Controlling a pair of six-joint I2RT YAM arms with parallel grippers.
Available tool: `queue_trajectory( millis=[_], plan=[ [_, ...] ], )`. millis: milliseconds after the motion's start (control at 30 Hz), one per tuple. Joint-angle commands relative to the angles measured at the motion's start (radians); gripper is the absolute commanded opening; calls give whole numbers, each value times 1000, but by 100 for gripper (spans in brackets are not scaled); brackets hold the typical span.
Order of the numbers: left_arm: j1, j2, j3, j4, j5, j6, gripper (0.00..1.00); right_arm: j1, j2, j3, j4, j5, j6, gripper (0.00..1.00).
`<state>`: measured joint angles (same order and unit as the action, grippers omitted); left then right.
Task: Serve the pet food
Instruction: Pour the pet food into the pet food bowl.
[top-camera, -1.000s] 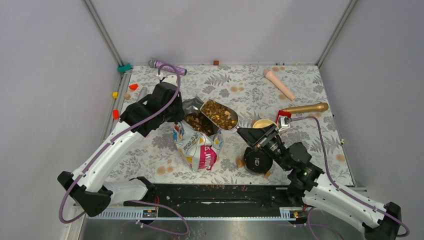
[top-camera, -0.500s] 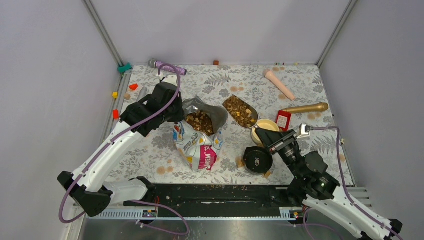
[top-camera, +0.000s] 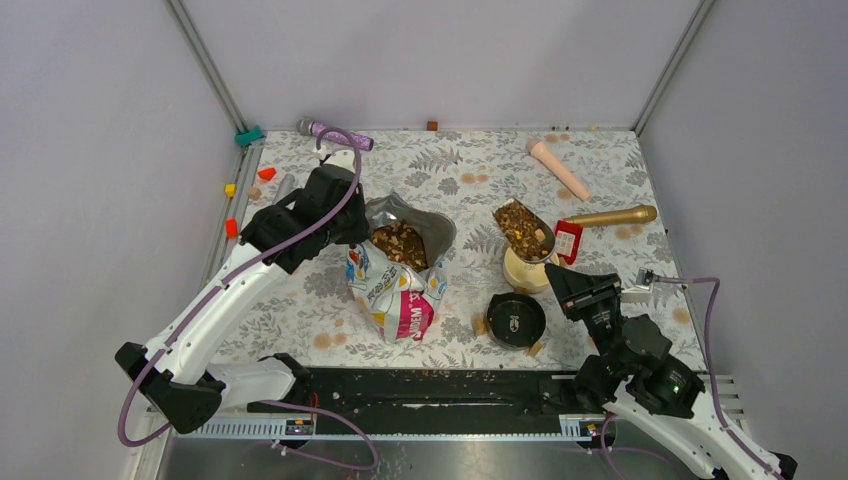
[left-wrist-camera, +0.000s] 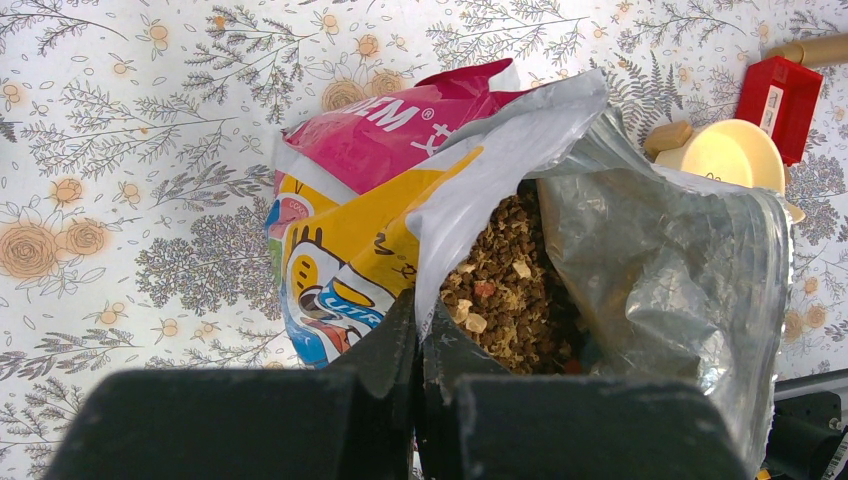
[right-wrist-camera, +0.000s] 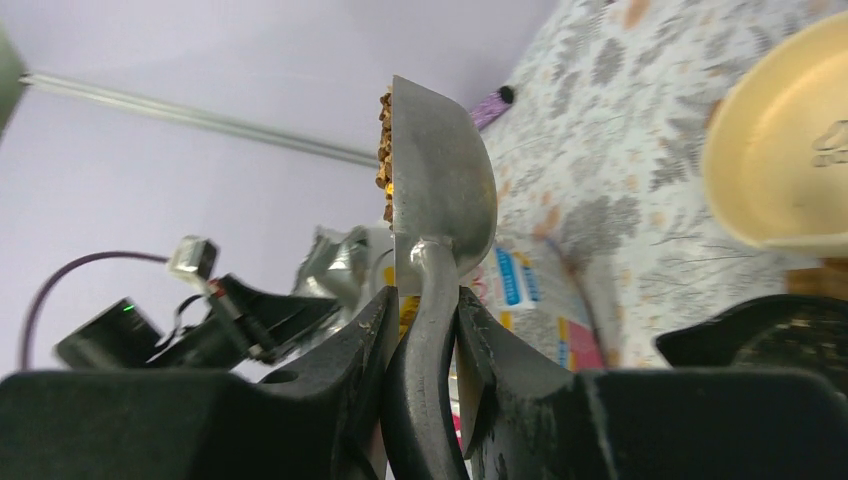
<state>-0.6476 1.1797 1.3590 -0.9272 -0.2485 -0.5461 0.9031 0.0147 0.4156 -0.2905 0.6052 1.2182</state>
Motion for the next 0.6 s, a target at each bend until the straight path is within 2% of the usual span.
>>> queue_trajectory(
  millis=[0,567],
  plan=[
    [3,-1,-7,34,9,6,0,2,-76,56,-137,150,40,0],
    [3,3,-7,34,6,4,0,2,-164,60,-467,285,177,0]
  ],
)
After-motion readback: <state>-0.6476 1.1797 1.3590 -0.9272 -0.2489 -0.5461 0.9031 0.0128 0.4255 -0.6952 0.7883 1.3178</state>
